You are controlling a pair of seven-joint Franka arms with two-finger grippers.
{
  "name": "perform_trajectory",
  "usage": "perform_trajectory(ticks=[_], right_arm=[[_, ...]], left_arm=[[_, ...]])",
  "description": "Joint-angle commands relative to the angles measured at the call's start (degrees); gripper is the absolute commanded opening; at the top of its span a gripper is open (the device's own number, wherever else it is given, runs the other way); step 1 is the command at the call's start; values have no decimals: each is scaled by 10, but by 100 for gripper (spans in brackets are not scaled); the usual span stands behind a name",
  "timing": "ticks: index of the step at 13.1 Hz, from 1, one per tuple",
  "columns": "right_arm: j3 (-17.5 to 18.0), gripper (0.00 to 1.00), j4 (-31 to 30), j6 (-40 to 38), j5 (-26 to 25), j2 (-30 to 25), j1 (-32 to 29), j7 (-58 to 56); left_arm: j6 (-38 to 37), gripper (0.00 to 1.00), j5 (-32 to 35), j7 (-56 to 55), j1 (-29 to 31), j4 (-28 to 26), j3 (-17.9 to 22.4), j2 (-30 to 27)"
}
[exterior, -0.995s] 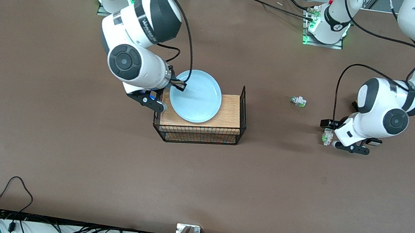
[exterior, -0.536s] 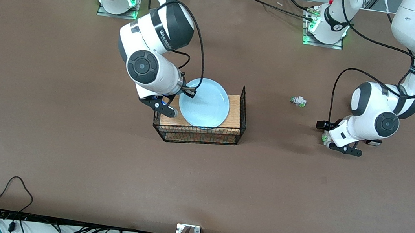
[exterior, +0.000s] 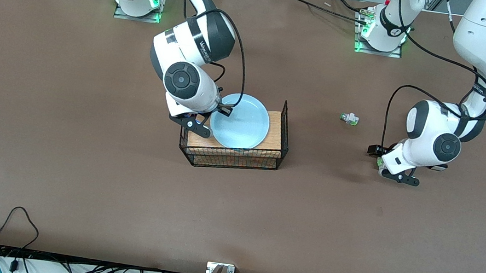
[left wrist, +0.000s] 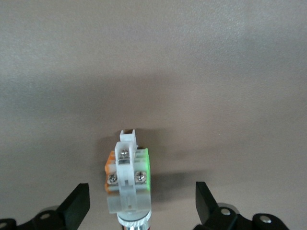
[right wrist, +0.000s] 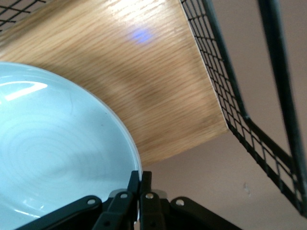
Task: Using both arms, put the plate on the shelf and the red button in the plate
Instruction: 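Lower the plate onto the board while the left gripper grasps the button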
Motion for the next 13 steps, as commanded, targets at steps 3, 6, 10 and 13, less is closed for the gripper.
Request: perform_trajectory(ticks=[3, 6, 10, 13], right_arm=[[-6, 18, -11, 10, -6, -6, 2, 13], [-6, 35, -8, 10, -4, -7, -2, 11], [-10, 65, 13, 11, -4, -9, -4, 25], [-10, 98, 68, 12, -1, -9, -17, 58]], left_arm=[[-4, 25, -2, 17, 4, 9, 1, 2], [-5, 5, -2, 17, 4, 9, 1, -2], [-128, 0, -2, 11, 1, 84, 1, -26], [-275, 0, -1, 7, -2, 190, 1, -28]])
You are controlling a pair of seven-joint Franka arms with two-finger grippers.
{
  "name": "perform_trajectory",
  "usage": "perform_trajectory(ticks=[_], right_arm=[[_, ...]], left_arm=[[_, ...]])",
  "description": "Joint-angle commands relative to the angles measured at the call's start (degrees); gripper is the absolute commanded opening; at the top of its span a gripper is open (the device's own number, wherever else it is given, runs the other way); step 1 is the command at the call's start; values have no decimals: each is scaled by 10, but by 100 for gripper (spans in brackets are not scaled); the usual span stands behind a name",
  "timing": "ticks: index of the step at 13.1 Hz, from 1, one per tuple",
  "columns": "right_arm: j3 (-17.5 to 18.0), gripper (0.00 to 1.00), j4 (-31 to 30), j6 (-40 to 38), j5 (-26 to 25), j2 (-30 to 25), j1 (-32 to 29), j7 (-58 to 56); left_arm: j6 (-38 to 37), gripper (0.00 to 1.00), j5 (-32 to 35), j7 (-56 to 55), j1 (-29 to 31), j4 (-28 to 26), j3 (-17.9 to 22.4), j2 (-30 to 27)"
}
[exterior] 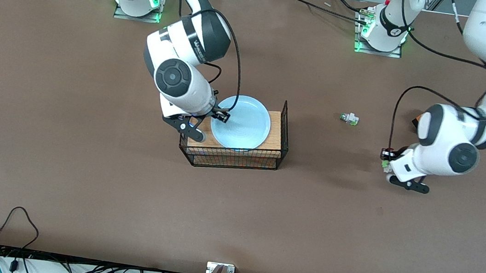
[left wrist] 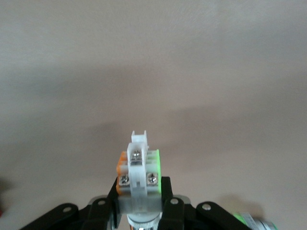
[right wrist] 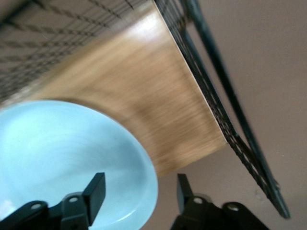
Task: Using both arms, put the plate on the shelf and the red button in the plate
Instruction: 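Open and withdraw the right gripper while the left gripper lifts the button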
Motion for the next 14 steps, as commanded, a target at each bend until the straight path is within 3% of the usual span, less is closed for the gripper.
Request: perform_trajectory(ticks=[1, 5, 7, 9, 14], right_arm=[[0, 100, 50, -6, -1, -7, -10, 14], [0, 100, 60, -15, -4, -34, -40, -3], [0, 100, 59, -41, -27, -61, -72, -46], [-2, 100, 60, -104, -44, -69, -115, -164], [-31, 100, 60, -170, -103, -102, -196, -348]], left_arm=[[-109, 0, -2, 6, -3, 91, 1, -6], [-183, 0, -11, 7, -5, 152, -3, -43], [-190, 0, -11, -2, -6, 154, -40, -80], [-200, 0, -11, -44, -7, 154, -79, -112], [-254, 0, -11, -185, -10, 197, -191, -123]])
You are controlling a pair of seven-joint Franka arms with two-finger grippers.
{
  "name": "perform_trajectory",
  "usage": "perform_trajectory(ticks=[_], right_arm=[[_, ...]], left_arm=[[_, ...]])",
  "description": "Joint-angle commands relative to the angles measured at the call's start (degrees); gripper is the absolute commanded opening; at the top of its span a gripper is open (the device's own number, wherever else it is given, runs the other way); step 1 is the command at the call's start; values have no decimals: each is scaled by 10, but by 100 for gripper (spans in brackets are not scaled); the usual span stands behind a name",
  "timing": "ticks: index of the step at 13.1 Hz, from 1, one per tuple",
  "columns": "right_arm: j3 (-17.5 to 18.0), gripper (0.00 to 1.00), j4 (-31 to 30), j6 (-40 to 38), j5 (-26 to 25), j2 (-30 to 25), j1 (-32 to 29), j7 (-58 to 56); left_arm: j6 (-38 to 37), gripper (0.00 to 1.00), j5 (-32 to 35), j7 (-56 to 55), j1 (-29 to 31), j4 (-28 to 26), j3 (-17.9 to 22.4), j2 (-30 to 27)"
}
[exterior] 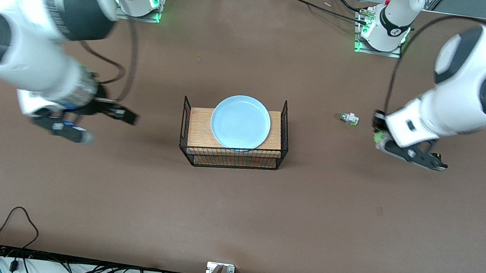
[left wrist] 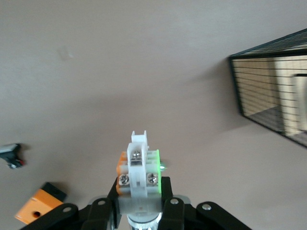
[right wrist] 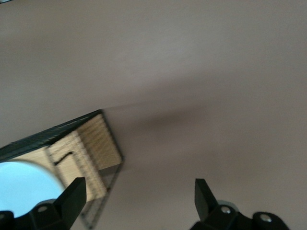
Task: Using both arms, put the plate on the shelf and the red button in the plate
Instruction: 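Open and withdraw the right gripper while the left gripper lifts the button, then carry the red button with the left gripper and lower it onto the plate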
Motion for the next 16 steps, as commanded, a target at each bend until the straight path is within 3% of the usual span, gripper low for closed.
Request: perform_trajectory(ticks=[1, 3, 11, 13, 16], right_arm=[[-10, 100, -2, -38, -20, -13, -25, -94], [-24, 100, -2, -45, -22, -13, -27, -118], [-34, 100, -2, -76, -89, -14, -27, -152], [-31, 100, -2, -90, -134, -14, -22, -165], [-29, 100, -1, -120, -135, -26, -23, -203]], left_arm=[[-20, 0, -9, -77, 1, 30, -60, 7], [-19, 0, -1, -156, -21, 31, -109, 20], [38, 0, 10, -188, -119, 67, -110, 124], [42, 0, 10, -219, -143, 107, -106, 148], [43, 0, 10, -261, -167, 142, -103, 169]])
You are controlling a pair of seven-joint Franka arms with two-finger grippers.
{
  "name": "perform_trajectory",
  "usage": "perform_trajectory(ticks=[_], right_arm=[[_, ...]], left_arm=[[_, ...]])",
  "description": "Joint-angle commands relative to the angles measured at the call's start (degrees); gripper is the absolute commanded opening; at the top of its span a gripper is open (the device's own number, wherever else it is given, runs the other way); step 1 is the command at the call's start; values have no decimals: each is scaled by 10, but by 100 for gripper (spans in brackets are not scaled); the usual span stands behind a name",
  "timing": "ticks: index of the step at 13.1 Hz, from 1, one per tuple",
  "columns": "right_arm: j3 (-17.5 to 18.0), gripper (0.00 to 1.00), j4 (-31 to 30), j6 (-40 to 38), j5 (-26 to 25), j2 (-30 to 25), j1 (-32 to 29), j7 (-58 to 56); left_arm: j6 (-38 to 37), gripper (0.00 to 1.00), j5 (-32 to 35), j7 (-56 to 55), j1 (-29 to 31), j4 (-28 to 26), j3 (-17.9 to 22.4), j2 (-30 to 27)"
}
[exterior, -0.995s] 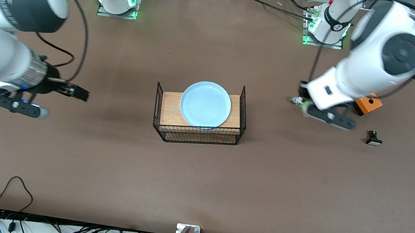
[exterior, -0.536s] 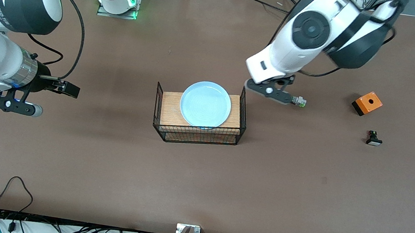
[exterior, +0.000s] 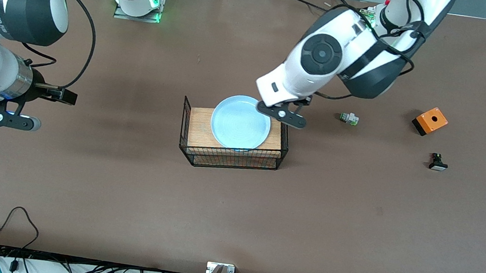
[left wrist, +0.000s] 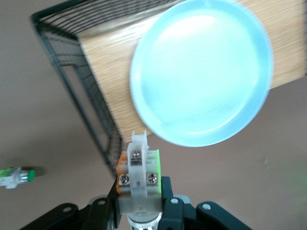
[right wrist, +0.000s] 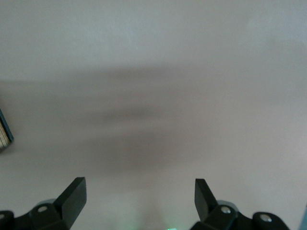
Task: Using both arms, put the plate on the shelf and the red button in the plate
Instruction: 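Carry the red button with the left gripper and lower it onto the plate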
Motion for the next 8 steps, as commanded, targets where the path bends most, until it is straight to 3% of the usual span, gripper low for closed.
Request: perform_trajectory(ticks=[1, 4, 8], right_arm=[[4, 100, -1, -15, -10, -17, 3, -25], [12, 100, 10, -21, 13, -30, -2, -59], [3, 100, 9, -19, 71, -29, -54, -163]], left_arm=[[-10, 0, 9, -35, -23, 59, 8, 36], [-9, 0, 13, -57, -45, 108, 9, 71], [39, 0, 43, -77, -69, 120, 13, 111]])
